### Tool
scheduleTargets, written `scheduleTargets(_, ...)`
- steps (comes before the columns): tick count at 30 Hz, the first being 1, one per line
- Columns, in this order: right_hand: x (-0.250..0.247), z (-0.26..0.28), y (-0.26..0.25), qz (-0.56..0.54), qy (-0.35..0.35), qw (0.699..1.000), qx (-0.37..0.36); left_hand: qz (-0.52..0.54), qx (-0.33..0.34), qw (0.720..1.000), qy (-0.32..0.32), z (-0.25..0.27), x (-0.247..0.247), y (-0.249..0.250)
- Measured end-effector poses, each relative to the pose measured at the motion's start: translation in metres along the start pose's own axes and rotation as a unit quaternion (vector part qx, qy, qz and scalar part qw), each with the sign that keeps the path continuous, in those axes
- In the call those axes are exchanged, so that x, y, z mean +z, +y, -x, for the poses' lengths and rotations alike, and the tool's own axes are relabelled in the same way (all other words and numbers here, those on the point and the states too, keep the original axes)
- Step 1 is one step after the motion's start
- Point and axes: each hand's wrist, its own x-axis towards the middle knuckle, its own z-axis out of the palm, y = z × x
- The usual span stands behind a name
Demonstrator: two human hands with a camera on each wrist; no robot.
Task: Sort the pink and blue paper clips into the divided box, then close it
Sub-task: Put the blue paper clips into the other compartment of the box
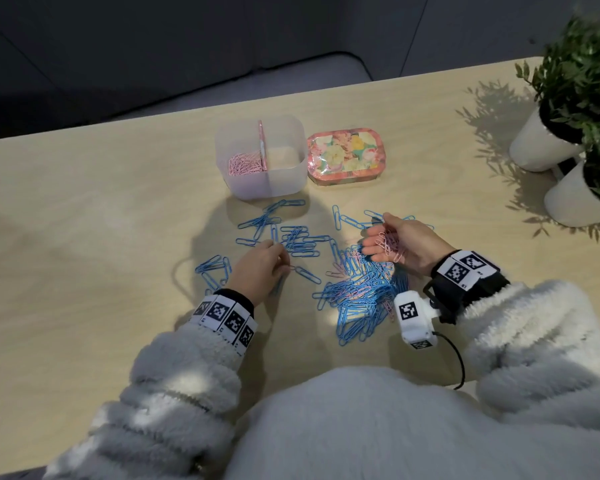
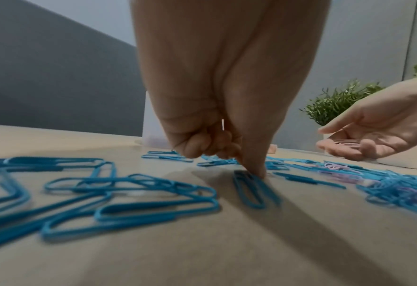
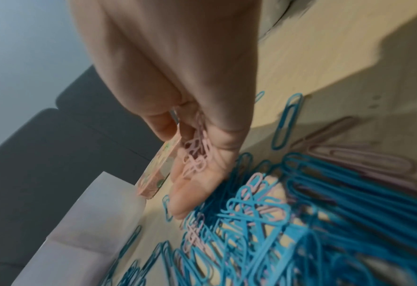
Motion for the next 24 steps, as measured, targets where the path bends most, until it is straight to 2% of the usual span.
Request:
scheduleTargets(2, 0.004, 0.0, -0.003, 0.005, -0.004, 1.0, 0.0, -0.011, -0.003, 1.0, -0.006, -0.002, 0.0, 0.0)
scheduleTargets(4, 0.007, -0.003, -0.002, 0.109, 0.017, 0.992, -0.063, -0.015, -0.021, 1.0, -0.015, -0.003, -0.002, 0.0)
scheduleTargets(5, 0.008, -0.006, -0.003, 0.192, 0.035, 0.974, -0.118, -0.015, -0.03, 0.999, -0.021, -0.004, -0.002, 0.0)
scheduleTargets(7, 0.01, -0.014, -0.004, 0.35, 0.054, 0.91, -0.215, -0.011, -0.04, 0.999, -0.032, -0.005, -0.004, -0.001)
scheduleTargets(11, 0.019, -0.019, -0.005, 0.585, 0.047, 0.779, -0.22, 0.058, -0.059, 0.996, -0.028, -0.006, -0.011, 0.001)
scheduleTargets(13, 0.022, -0.022, -0.005, 0.628, 0.035, 0.75, -0.205, 0.123, -0.061, 0.99, -0.018, -0.007, -0.015, 0.001)
scheduleTargets(15, 0.023, -0.024, -0.006, 0.649, 0.019, 0.737, -0.189, 0.209, -0.063, 0.976, -0.025, -0.008, -0.017, 0.004)
scheduleTargets(16, 0.023, -0.024, -0.006, 0.634, 0.009, 0.75, -0.189, 0.255, -0.064, 0.964, -0.035, -0.009, -0.017, 0.006)
scheduleTargets(17, 0.022, -0.022, -0.008, 0.587, 0.006, 0.787, -0.188, 0.294, -0.067, 0.952, -0.048, -0.01, -0.016, 0.01)
scheduleTargets(19, 0.022, -0.015, -0.01, 0.399, 0.004, 0.898, -0.187, 0.36, -0.087, 0.925, -0.089, -0.013, -0.014, 0.02)
scheduleTargets(20, 0.02, -0.011, -0.01, 0.294, 0.0, 0.939, -0.178, 0.393, -0.104, 0.907, -0.111, -0.014, -0.013, 0.025)
scheduleTargets(21, 0.017, -0.007, -0.009, 0.216, -0.009, 0.963, -0.16, 0.421, -0.12, 0.889, -0.13, -0.016, -0.012, 0.03)
scheduleTargets(22, 0.013, -0.005, -0.006, 0.172, -0.016, 0.975, -0.143, 0.441, -0.129, 0.877, -0.142, -0.017, -0.01, 0.035)
scheduleTargets(23, 0.01, -0.004, -0.003, 0.168, -0.018, 0.977, -0.131, 0.441, -0.127, 0.876, -0.147, -0.019, -0.007, 0.038)
scheduleTargets(24, 0.007, -0.003, 0.003, 0.195, -0.014, 0.971, -0.135, 0.419, -0.114, 0.889, -0.145, -0.02, -0.003, 0.042)
